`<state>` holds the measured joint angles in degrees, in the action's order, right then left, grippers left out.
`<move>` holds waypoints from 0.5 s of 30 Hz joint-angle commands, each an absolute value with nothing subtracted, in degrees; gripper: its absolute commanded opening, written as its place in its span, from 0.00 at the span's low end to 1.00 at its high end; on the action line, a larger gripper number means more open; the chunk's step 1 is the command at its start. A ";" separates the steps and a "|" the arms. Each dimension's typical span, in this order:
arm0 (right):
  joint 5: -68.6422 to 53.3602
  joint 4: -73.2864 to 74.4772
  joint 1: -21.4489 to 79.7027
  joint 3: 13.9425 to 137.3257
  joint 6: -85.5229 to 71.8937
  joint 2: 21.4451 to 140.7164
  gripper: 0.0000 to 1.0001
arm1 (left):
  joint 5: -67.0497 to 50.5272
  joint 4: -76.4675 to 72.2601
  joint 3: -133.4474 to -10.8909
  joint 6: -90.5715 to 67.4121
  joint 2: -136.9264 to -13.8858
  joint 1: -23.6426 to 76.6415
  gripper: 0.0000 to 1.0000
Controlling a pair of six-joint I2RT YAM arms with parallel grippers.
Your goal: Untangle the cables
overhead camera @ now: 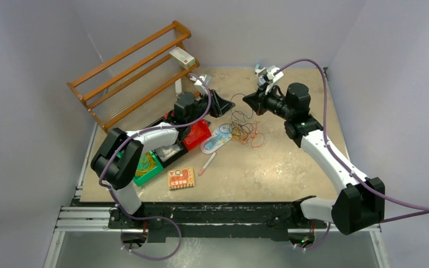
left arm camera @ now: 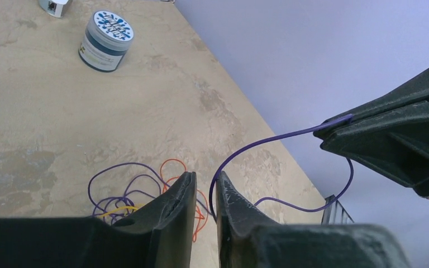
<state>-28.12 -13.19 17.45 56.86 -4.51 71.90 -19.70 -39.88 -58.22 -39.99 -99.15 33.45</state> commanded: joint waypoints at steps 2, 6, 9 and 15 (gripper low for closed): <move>-27.88 -15.69 17.25 55.95 -5.67 70.22 0.00 | -22.87 -42.98 -63.32 -41.79 -99.53 33.55 0.05; -23.24 -16.20 17.30 53.93 -6.15 69.86 0.01 | -23.13 -39.19 -64.79 -40.74 -97.94 33.52 0.00; -17.17 -15.75 17.26 52.48 -6.03 68.70 0.10 | -19.51 -31.00 -67.28 -37.75 -96.10 33.57 0.00; -8.94 -20.00 17.19 45.44 -8.81 64.73 0.36 | -17.41 -15.73 -76.77 -33.10 -94.46 33.57 0.00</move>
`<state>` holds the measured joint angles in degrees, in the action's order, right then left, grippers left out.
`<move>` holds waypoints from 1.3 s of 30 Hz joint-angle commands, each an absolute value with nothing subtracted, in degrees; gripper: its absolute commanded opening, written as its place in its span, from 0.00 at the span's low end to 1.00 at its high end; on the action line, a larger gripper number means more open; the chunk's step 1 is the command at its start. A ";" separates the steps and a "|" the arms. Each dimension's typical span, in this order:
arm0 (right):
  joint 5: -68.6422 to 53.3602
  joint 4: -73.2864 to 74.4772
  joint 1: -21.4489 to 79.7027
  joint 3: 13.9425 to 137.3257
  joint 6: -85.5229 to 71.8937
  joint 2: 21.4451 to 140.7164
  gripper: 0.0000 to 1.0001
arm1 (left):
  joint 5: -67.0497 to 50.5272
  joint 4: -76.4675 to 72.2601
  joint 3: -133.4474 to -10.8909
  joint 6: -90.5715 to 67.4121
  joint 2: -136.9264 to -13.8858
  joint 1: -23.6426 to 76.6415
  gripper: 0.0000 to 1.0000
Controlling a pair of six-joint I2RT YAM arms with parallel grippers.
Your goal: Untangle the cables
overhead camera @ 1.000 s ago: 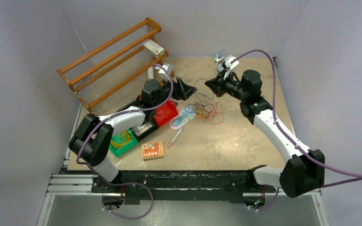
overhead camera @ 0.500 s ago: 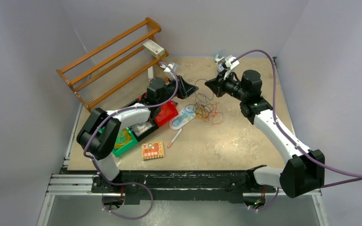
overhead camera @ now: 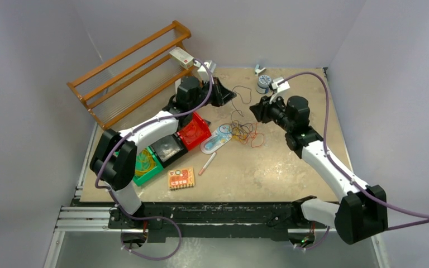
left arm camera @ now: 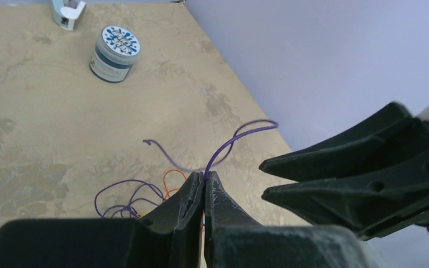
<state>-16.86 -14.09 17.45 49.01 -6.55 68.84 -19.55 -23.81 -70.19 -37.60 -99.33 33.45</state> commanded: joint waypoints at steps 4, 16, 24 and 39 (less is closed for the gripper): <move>-9.28 -27.54 17.20 38.70 -9.14 61.53 0.45 | -15.77 -7.76 -81.95 -30.80 -94.53 33.66 0.00; -23.00 -59.59 17.31 28.46 -7.36 72.22 0.58 | -14.21 -0.61 -90.16 -29.66 -93.69 35.84 0.00; -26.24 -78.84 17.31 31.71 -15.63 90.70 0.57 | -13.26 3.32 -95.56 -29.06 -92.52 37.23 0.00; -26.05 -81.69 19.48 42.91 -21.95 107.52 0.42 | -12.94 9.99 -109.76 -27.46 -93.80 38.04 0.00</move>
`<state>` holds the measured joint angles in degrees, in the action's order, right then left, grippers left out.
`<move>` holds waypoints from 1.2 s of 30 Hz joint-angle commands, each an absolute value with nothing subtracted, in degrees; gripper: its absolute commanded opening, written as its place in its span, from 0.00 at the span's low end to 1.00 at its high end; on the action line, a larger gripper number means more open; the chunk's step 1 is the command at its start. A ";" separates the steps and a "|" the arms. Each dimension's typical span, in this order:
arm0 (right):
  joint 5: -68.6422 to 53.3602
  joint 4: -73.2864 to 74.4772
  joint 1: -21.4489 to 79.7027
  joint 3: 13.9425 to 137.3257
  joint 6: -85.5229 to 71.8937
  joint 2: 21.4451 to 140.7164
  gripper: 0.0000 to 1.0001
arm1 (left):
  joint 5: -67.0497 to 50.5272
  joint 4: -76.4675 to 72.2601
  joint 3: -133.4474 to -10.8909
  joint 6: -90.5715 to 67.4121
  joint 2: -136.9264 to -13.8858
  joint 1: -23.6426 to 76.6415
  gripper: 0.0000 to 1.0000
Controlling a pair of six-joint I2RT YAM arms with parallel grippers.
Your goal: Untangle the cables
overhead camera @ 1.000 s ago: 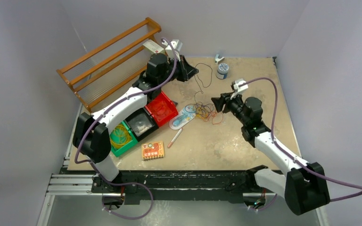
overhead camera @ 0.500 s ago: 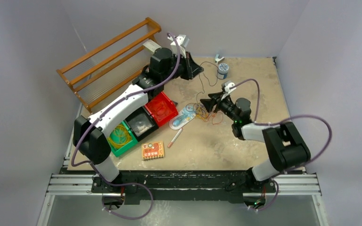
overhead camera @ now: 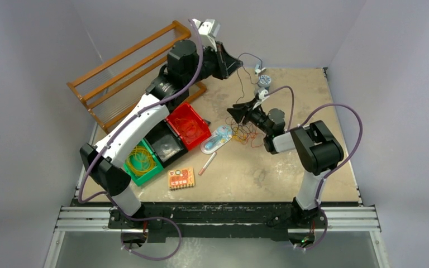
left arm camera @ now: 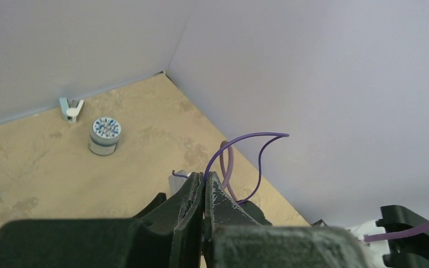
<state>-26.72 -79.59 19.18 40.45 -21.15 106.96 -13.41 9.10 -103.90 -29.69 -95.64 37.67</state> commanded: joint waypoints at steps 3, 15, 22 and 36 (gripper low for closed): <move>-24.04 -79.58 19.60 42.64 -21.88 107.77 0.33 | -11.34 12.65 -113.67 -25.60 -94.14 38.00 0.00; -18.14 -77.34 19.58 36.68 -22.23 102.94 0.18 | -0.62 17.83 -120.82 -20.04 -90.62 37.96 0.00; -14.94 -62.94 19.60 37.37 -13.62 89.60 0.12 | 5.88 18.22 -114.02 -17.87 -86.04 37.91 0.00; -12.11 -41.03 19.54 42.18 -4.42 71.32 0.08 | 8.92 17.26 -103.66 -17.19 -82.27 37.96 0.00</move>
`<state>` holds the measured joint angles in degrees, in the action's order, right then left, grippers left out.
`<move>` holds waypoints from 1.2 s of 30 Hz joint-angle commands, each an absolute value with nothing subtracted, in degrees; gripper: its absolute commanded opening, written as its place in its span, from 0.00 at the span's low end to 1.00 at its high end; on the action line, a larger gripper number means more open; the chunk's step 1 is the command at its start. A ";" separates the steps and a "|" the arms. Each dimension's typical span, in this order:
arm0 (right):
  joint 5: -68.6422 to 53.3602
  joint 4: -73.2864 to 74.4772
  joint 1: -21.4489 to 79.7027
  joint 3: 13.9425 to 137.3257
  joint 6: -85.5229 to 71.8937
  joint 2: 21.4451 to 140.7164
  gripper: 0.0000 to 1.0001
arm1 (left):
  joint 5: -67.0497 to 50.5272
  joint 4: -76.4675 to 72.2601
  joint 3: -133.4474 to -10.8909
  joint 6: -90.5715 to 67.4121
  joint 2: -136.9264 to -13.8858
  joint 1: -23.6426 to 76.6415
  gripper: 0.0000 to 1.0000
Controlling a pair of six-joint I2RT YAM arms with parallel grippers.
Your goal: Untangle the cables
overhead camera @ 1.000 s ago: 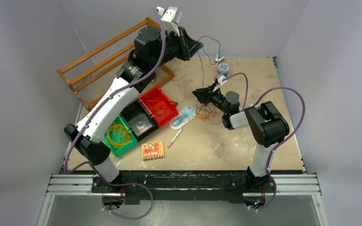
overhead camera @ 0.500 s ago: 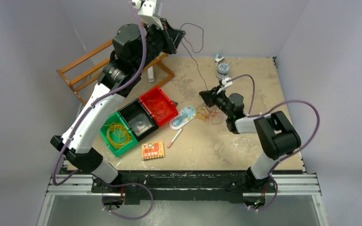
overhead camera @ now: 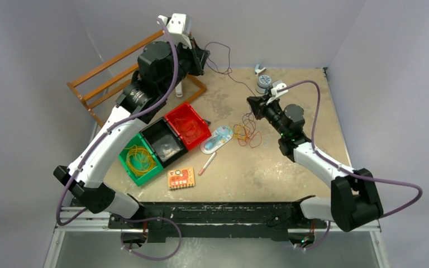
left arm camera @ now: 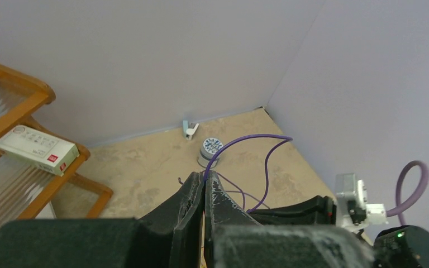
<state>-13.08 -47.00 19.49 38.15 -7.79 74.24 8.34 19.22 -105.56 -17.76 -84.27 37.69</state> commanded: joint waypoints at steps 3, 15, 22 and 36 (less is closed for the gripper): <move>-11.04 -39.31 19.58 42.49 -4.76 69.82 0.09 | 7.84 16.80 -101.88 -17.83 -81.88 37.96 0.00; -17.03 -37.87 19.59 39.10 -5.99 81.40 0.28 | 1.18 13.50 -96.92 -20.21 -81.25 37.95 0.00; -21.06 -40.37 19.55 38.41 -4.96 81.03 0.48 | 0.63 13.61 -97.73 -19.79 -81.73 37.97 0.00; -30.45 -51.99 19.56 38.98 -7.30 88.76 0.47 | 1.49 14.47 -99.01 -18.57 -81.65 37.92 0.00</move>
<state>-26.96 -44.82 19.49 37.71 -4.36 86.02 1.67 16.88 -96.84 -19.29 -83.74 37.69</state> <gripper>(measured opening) 0.476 0.011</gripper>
